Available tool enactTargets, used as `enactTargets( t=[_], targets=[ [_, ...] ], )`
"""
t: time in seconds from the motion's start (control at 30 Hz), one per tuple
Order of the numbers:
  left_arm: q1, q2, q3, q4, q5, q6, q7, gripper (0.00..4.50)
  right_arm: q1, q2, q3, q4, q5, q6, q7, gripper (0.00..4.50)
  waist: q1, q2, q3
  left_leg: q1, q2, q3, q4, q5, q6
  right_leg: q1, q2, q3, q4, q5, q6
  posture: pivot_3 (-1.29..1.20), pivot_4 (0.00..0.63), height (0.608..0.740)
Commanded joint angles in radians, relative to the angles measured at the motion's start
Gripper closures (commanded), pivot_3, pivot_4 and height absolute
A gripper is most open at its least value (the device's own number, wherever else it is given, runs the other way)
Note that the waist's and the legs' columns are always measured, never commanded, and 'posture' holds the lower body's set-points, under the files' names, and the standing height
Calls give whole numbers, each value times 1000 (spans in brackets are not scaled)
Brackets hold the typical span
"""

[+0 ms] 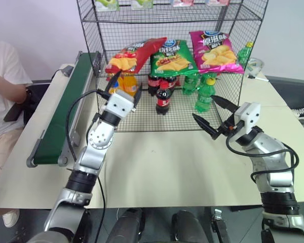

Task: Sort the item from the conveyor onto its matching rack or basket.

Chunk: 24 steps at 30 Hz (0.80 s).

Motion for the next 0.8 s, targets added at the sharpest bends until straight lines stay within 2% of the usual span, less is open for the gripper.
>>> enactTargets(
  t=[0.03,0.17,0.43,0.5,0.53,0.63,0.7,0.8],
  targets=[
    [18,-47,112,-59,-230,162,-44,901,0,2,-9,-28,8,-27,-2,0,-2,0,0,0,0,0,0,0,0,0,0,0,0,0,0,0,150,740],
    [-2,-89,180,-47,-376,300,-74,901,-1,1,-7,-25,5,-29,0,0,-1,0,0,0,0,0,0,0,0,0,0,0,0,0,0,0,150,740],
    [-48,-111,189,-38,-407,324,-131,901,-6,1,-2,-21,4,-31,2,0,0,0,0,0,0,0,1,0,0,1,2,0,0,0,0,0,150,740],
    [-49,-66,149,-38,-289,259,-133,901,-6,2,-3,-24,5,-30,0,0,0,0,0,0,0,0,0,0,0,1,2,0,0,0,0,0,150,740],
    [-51,-6,104,-26,-152,169,-119,901,-4,2,-4,-25,5,-30,-1,0,-1,0,0,0,0,0,0,0,0,1,2,0,0,0,0,0,150,740],
    [-59,124,50,16,110,-15,-42,901,-2,2,-4,-26,6,-29,-1,0,-4,1,0,0,1,0,-1,0,-1,0,2,0,-1,0,0,0,150,740],
    [-63,197,42,32,212,-121,-7,901,0,2,-4,-28,6,-29,-1,0,-2,1,0,0,1,0,-2,0,0,0,2,0,-1,0,0,0,150,740],
    [-95,274,53,86,336,-184,75,901,1,1,-6,-27,9,-29,0,0,3,1,0,0,1,0,-2,0,0,0,2,1,-1,0,0,0,150,740]
  ],
)
